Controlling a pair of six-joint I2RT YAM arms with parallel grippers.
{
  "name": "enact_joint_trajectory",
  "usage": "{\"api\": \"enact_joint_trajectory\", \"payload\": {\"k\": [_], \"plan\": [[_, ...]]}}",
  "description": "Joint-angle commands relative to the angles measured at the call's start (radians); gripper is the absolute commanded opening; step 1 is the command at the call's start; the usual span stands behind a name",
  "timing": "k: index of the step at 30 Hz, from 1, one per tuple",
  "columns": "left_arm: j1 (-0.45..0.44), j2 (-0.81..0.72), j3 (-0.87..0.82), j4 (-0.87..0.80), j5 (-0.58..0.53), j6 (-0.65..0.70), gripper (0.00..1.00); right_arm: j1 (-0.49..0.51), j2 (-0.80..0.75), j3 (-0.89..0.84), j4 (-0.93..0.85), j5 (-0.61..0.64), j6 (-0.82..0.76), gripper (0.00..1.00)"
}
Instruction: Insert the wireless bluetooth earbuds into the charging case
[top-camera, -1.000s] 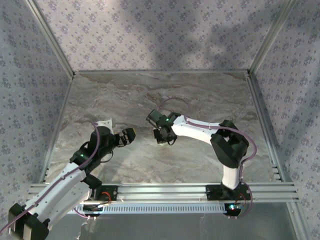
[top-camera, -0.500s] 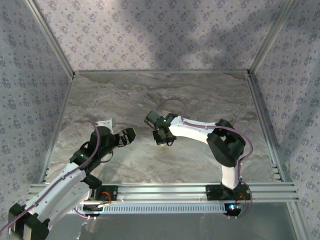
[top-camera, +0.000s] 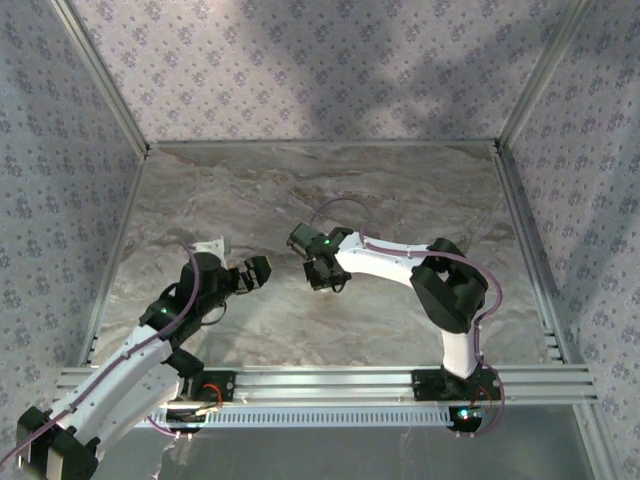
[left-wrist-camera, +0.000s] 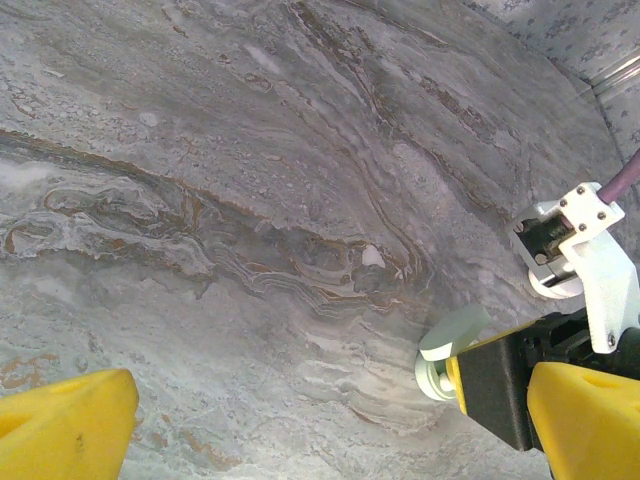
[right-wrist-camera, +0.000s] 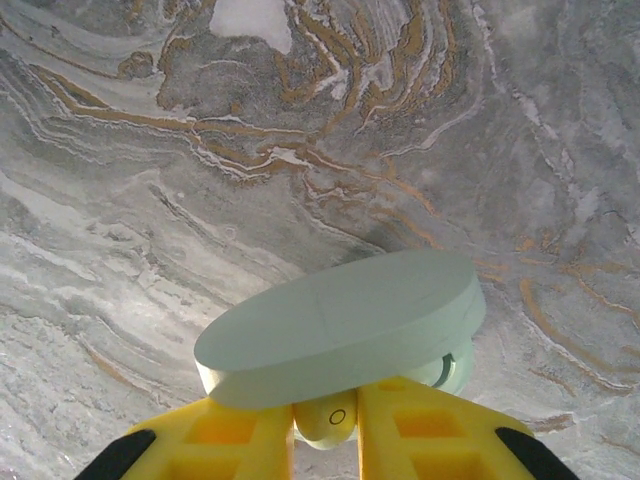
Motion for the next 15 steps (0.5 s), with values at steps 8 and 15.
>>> {"api": "enact_joint_trajectory", "payload": {"k": [8,15], "plan": [[0.009,-0.013,0.001,0.022,0.004,-0.010,1.00,0.012,-0.006,0.021,-0.026,-0.003,-0.003,0.25],[0.009,-0.012,0.000,0.024,0.005,-0.012,1.00,0.012,-0.006,0.020,-0.020,-0.015,-0.004,0.27]]}}
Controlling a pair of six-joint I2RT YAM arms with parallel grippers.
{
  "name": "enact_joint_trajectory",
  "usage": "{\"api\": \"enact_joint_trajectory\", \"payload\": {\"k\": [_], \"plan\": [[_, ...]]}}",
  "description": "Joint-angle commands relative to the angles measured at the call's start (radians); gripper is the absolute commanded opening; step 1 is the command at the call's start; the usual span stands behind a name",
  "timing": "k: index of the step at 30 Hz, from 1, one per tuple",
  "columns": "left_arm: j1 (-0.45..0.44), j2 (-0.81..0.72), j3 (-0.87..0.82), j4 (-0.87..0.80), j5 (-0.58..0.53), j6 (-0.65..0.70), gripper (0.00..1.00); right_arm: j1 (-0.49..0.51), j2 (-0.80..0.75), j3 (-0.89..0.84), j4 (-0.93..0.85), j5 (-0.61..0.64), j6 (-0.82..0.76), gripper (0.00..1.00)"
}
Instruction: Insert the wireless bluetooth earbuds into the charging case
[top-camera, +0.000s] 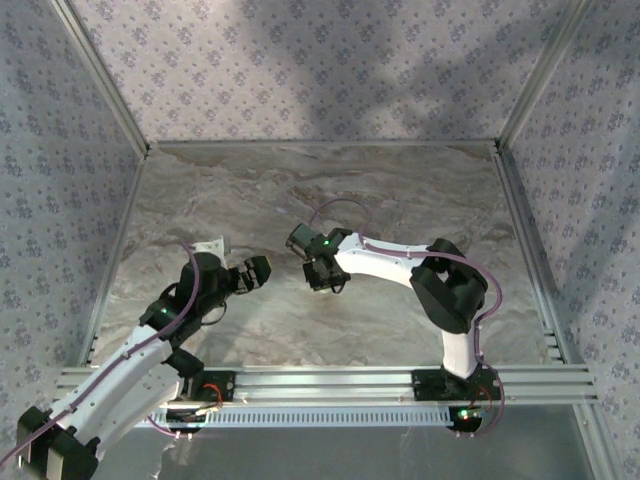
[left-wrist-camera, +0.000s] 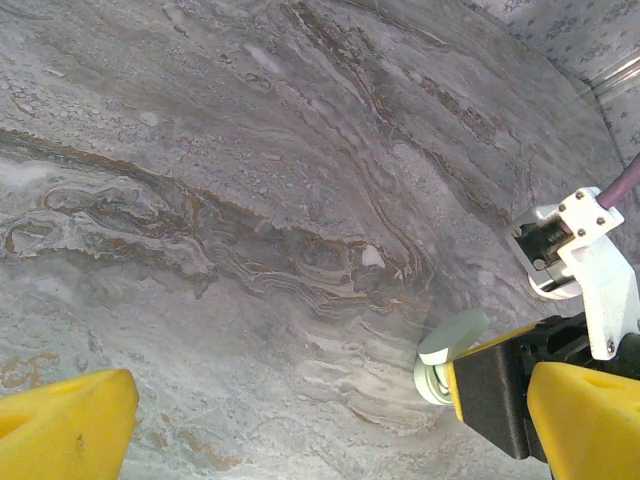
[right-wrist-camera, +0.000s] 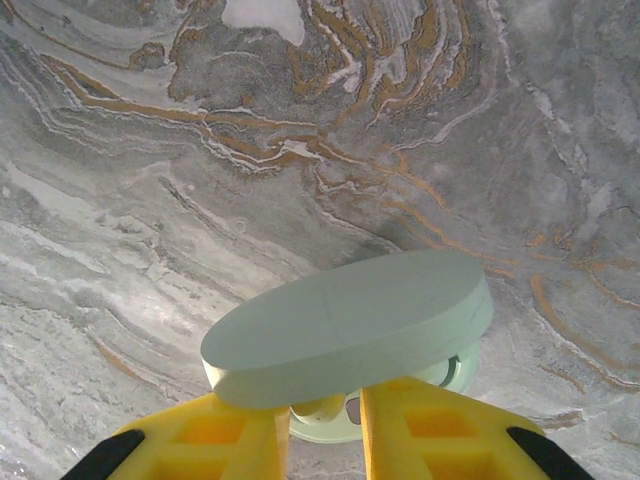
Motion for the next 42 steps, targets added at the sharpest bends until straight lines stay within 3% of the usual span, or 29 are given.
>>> {"api": "enact_joint_trajectory", "payload": {"k": [1,14,20,29,34,42], "plan": [[0.009,-0.012,0.000,0.024,0.004,-0.013,1.00,0.009,-0.007,0.021,-0.020,-0.008,-0.003,0.27],[0.009,0.014,0.010,0.039,0.038,-0.016,1.00,-0.003,-0.103,-0.012,-0.005,-0.016,-0.003,0.28],[0.007,0.051,0.035,0.067,0.083,-0.020,1.00,-0.054,-0.238,-0.090,0.035,-0.027,-0.003,0.37],[-0.046,0.122,0.072,0.146,0.049,-0.069,1.00,-0.220,-0.492,-0.307,0.132,-0.099,-0.003,0.58],[-0.114,0.204,0.142,0.126,-0.012,-0.072,1.00,-0.360,-0.633,-0.432,0.214,-0.230,-0.053,0.72],[-0.202,0.315,0.178,0.175,-0.019,-0.084,1.00,-0.508,-0.754,-0.513,0.228,-0.404,-0.079,0.79]]}}
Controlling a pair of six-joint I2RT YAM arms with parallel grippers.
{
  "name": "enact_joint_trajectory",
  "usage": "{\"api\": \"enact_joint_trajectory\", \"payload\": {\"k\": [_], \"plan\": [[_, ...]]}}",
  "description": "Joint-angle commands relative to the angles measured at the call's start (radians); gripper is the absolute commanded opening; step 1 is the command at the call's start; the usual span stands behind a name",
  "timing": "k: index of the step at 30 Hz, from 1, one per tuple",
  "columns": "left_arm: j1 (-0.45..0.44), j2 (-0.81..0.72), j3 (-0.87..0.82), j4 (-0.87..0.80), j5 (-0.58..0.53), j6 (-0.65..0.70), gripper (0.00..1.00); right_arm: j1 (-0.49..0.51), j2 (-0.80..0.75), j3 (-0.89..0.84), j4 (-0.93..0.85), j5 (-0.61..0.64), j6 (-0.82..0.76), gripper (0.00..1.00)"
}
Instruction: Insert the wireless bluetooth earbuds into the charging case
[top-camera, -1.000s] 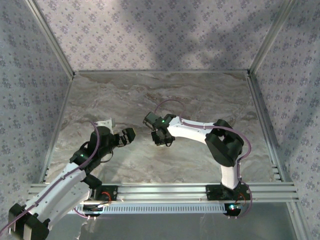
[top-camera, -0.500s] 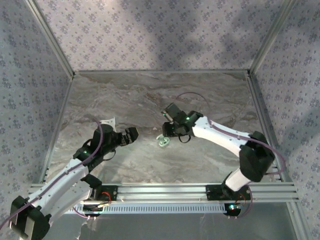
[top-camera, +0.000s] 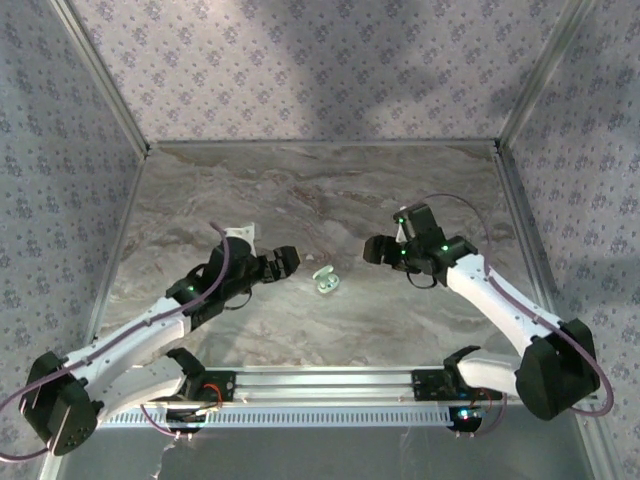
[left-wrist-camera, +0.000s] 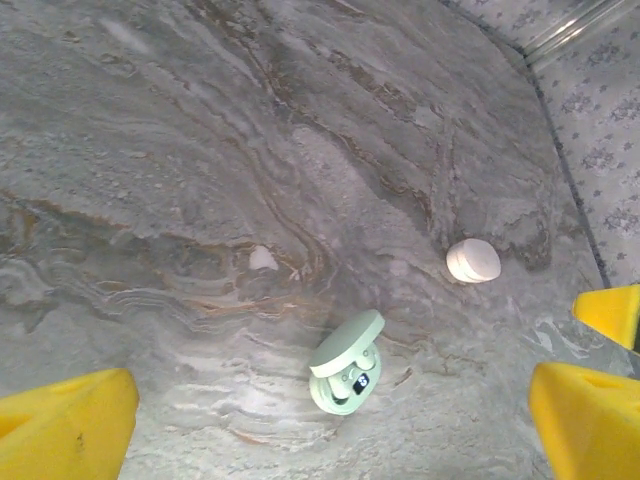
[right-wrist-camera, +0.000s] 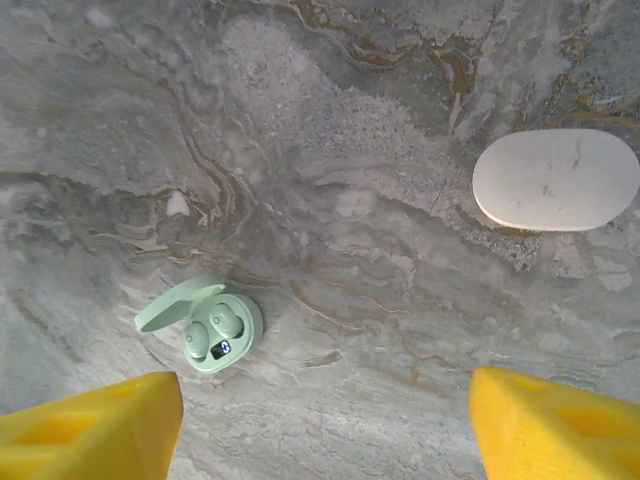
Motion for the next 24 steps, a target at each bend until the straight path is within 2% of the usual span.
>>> {"api": "enact_joint_trajectory", "payload": {"k": [1,5,10,24], "plan": [[-0.045,0.051,0.042,0.036,-0.020,-0.003,1.00,-0.035,-0.051,-0.031,0.020,-0.116,-0.029,0.80],[-0.085,0.137,0.089,0.015,-0.023,0.023,1.00,-0.071,-0.094,-0.091,0.063,-0.148,-0.033,0.83],[-0.092,0.204,0.138,0.004,-0.035,0.037,1.00,-0.117,-0.063,-0.117,0.112,-0.230,-0.033,0.81],[-0.080,0.321,0.199,0.070,-0.017,0.098,1.00,-0.119,0.048,-0.103,0.178,-0.283,-0.051,0.80]]}}
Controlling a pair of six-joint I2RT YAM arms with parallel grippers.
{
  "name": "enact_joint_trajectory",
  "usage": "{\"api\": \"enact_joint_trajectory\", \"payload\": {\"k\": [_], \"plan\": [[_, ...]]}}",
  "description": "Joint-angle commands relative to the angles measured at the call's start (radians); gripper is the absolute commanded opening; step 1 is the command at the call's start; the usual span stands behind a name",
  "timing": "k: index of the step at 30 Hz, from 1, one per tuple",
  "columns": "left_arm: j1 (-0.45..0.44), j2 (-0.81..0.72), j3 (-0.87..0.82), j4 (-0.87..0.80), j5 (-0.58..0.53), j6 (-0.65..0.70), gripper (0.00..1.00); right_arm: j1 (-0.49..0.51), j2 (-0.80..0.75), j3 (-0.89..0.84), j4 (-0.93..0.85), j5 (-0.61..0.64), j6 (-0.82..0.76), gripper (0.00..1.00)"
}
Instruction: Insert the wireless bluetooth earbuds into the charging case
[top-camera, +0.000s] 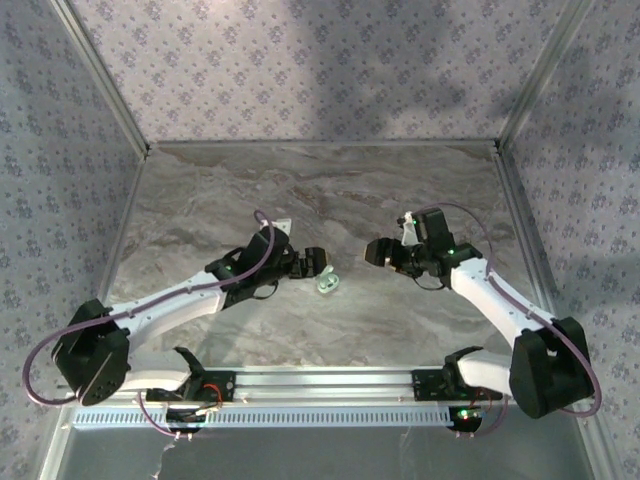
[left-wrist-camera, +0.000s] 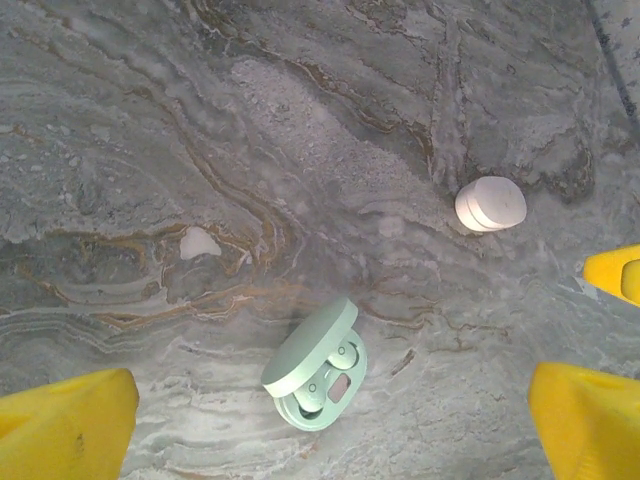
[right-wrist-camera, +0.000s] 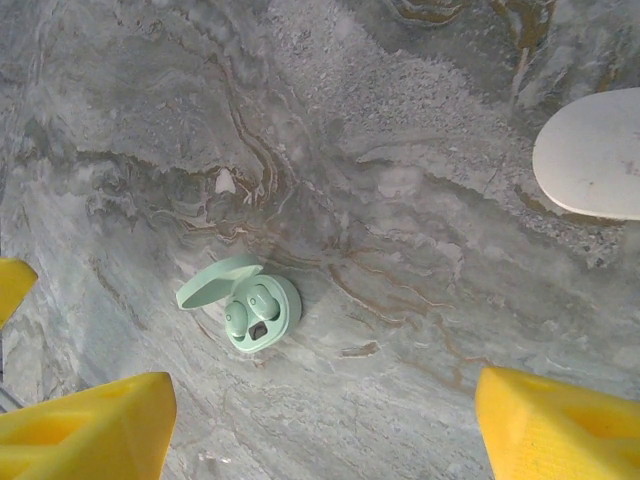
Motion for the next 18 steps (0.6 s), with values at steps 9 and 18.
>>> {"api": "enact_joint_trajectory", "payload": {"k": [9,18], "plan": [[0.019,0.097,0.076,0.086,0.062,0.034,1.00,-0.003,0.096,0.015,0.035,-0.054,-0.026,0.81],[0.030,0.072,0.050,0.103,0.075,0.059,1.00,0.003,0.172,0.020,0.064,-0.067,-0.024,0.77]]}}
